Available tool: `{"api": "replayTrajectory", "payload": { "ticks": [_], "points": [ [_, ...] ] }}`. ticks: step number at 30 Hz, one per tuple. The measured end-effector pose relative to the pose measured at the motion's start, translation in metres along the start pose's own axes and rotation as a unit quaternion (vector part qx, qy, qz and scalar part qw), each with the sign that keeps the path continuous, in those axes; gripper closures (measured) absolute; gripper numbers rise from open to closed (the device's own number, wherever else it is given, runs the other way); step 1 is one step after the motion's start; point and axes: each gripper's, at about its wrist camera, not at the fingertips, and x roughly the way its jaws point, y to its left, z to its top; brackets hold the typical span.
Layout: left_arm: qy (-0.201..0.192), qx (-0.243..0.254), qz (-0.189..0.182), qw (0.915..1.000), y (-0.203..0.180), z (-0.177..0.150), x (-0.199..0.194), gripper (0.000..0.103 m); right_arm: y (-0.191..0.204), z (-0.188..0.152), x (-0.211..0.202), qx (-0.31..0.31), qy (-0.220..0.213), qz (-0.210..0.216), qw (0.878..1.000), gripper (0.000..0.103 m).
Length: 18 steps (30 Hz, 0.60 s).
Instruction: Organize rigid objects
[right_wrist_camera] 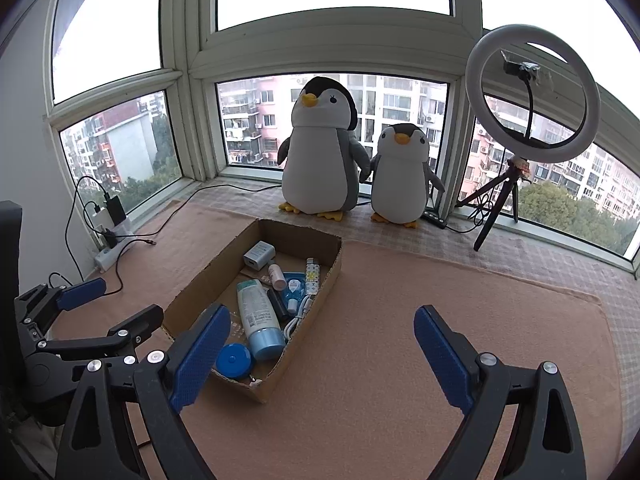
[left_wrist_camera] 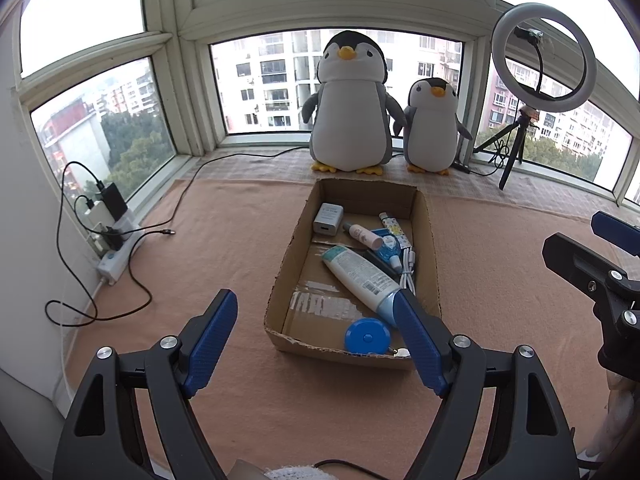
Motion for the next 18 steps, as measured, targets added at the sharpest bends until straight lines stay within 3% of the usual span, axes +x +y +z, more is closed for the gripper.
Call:
{"api": "replayTrajectory", "payload": {
  "ticks": [18],
  "points": [
    [0.001,-0.003,-0.003,1.0,0.0001,0.0007,0.0003,0.022,-0.0011,-0.0008,0.0017,0.002,0.001,-0.001,1.0,0.012]
  ]
}}
